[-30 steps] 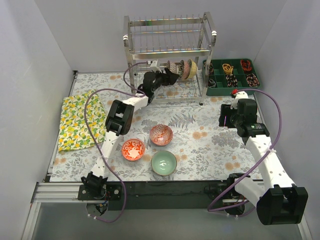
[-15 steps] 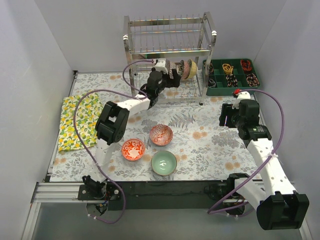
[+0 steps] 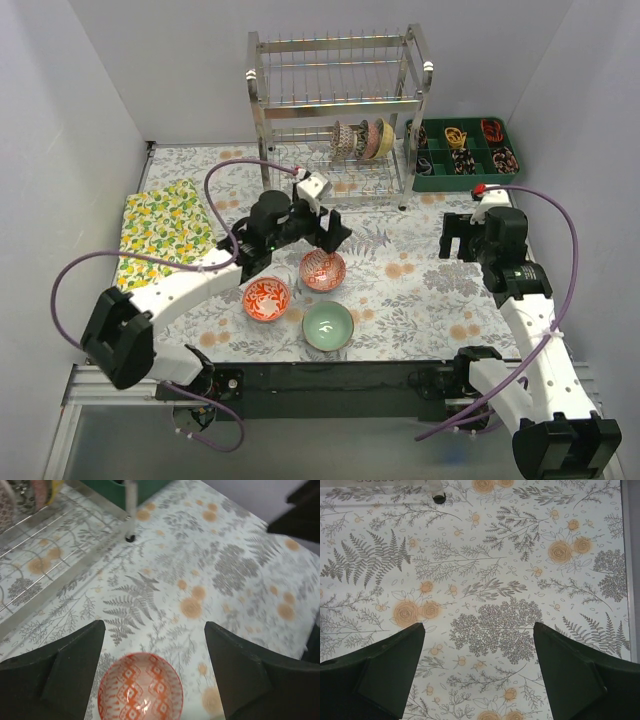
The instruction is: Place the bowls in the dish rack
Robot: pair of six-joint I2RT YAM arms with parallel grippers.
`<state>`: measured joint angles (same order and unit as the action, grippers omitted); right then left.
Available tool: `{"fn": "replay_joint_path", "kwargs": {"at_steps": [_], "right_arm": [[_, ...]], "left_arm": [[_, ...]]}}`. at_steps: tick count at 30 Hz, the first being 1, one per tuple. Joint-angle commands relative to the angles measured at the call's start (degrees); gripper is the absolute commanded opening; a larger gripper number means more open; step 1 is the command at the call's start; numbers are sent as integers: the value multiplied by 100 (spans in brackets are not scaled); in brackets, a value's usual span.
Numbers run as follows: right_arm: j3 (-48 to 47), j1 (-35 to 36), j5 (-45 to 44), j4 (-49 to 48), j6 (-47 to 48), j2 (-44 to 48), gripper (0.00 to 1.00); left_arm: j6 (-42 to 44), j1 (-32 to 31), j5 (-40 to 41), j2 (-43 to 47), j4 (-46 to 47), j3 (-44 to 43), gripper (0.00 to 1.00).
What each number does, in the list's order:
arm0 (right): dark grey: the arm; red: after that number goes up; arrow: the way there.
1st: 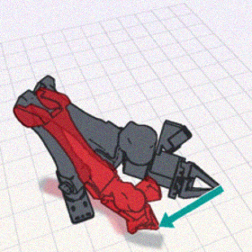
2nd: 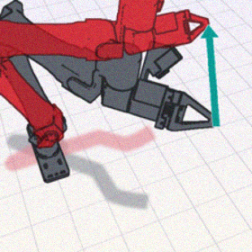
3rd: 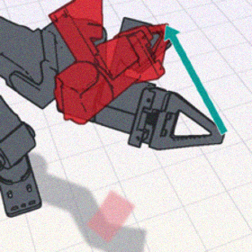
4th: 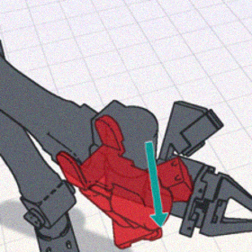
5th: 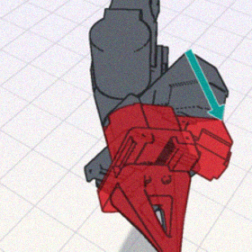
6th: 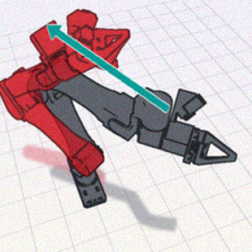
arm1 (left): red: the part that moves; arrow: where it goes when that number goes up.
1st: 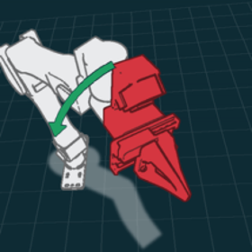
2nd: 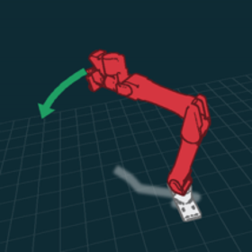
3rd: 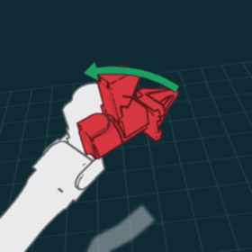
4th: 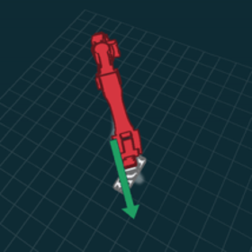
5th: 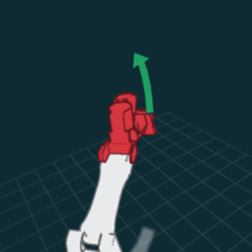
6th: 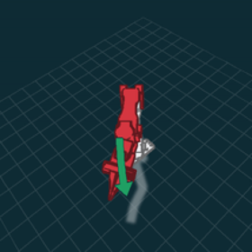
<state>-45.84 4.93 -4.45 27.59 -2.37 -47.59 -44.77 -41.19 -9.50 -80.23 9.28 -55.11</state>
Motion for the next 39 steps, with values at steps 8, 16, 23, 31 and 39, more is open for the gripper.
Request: {"fn": "replay_joint_path", "kwargs": {"at_steps": [8, 16, 23, 31, 39], "right_arm": [[-101, -27, -223, 589, 659, 22, 98], [-135, -27, 66, 686, 721, 259, 98], [-223, -27, 146, 730, 712, 312, 98], [-153, -27, 243, 783, 677, 514, 97], [-171, -27, 313, 782, 606, 575, 97]], "left_arm": [[3877, -170, -3086, 1791, -3352, 1028, 74], [4099, -934, -2689, 1897, -3625, 1301, 69], [4670, -1550, -2443, 1712, -3942, 1407, 65], [5277, -2174, -2065, 1352, -3864, 1565, 55], [5593, -2569, -1872, 1071, -3661, 1618, 42]]}}
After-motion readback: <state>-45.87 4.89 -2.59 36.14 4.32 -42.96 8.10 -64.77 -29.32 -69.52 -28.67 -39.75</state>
